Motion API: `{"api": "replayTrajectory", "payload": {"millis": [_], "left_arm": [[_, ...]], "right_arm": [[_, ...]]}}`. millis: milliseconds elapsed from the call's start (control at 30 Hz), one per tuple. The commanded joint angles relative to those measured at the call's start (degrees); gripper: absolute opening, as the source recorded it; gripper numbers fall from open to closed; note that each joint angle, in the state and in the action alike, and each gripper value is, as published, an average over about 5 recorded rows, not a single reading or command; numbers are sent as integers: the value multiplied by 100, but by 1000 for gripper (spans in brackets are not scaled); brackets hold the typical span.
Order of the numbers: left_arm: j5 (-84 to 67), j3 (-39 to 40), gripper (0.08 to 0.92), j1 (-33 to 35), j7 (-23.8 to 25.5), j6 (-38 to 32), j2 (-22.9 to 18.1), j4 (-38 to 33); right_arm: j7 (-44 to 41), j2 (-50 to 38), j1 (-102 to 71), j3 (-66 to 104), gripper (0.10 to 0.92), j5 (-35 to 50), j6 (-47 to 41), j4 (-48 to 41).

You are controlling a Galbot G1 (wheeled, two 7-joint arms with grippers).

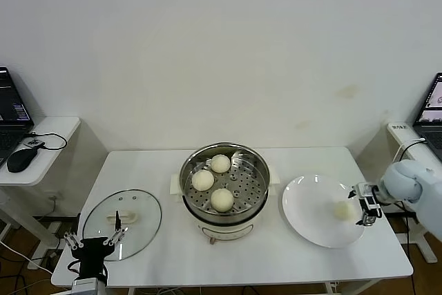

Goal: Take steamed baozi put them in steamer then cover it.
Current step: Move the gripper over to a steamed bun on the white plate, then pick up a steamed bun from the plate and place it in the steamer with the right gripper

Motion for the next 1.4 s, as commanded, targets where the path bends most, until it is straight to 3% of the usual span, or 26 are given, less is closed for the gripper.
{"api": "replayTrajectory", "payload": {"millis": [33,333,767,1100,1400], "left_arm": [[11,-2,823,13,-4,-4,-6,6],[10,-32,823,1,-4,-2,-7,2],[-6,-52,823,-42,-5,3,2,35],[-12,14,823,-123,4,28,22,32],[-4,77,823,-170,5,41,16,30]], "right_arm": [[79,581,-193,231,823,-204,16,-663],[31,789,-29,179,804,-246,-16,-872],[-133,530,332,-32,581,-95,-134,-627],[-250,-140,2801,-1818,577,1372,-698,604],[116,492,5300,-3682,585,3041,-1517,1484]]}}
